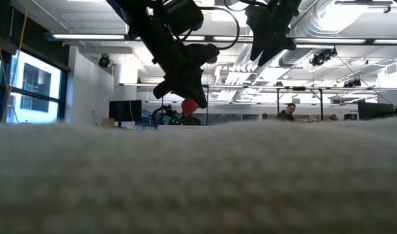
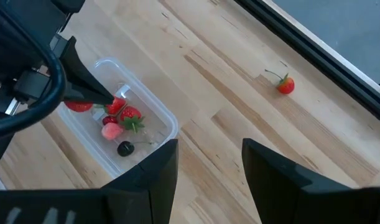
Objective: Pick and placing Produce into tupperware
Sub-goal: Put the red strawberry into the transparent bin, then put the red peach into the transparent bin
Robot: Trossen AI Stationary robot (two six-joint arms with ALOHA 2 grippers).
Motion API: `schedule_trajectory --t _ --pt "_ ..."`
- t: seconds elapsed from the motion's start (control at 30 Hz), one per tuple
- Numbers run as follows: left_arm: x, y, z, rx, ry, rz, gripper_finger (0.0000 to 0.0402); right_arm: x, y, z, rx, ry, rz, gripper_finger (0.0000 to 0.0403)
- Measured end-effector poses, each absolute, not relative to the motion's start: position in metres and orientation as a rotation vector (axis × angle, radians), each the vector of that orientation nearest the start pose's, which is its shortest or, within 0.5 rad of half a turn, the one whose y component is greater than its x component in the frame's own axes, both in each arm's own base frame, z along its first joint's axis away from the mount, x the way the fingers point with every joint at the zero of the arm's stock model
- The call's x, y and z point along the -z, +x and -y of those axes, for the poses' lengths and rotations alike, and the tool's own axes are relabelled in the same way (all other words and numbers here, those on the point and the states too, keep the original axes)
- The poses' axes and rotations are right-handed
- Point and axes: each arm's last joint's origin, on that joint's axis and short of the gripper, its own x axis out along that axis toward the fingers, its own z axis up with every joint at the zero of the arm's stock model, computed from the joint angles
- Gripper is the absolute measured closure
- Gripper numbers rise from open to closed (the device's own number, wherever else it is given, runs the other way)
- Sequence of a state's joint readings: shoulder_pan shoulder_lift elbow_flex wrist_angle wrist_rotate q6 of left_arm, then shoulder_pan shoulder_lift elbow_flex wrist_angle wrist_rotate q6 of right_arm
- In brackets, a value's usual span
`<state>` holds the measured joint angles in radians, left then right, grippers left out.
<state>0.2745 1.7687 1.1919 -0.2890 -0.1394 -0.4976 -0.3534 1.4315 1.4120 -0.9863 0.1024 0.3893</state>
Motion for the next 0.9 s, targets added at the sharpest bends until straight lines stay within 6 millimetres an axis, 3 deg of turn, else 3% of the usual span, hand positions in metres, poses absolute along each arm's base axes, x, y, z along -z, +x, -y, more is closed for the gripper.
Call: schedule_trajectory --t 0.47,0.9 --pt "-0.2022 0.3534 -0.1037 -0.598 -0.499 -0.819 0.0388 -0.3386 0.2628 0.1001 0.612 0.482 -0.914 0.0234" --pt "-0.2078 0.3496 -0.1026 -0.595 -0.492 -0.825 0.0218 -0.3386 0.262 0.1022 0.58 0.423 -0.931 0.0234"
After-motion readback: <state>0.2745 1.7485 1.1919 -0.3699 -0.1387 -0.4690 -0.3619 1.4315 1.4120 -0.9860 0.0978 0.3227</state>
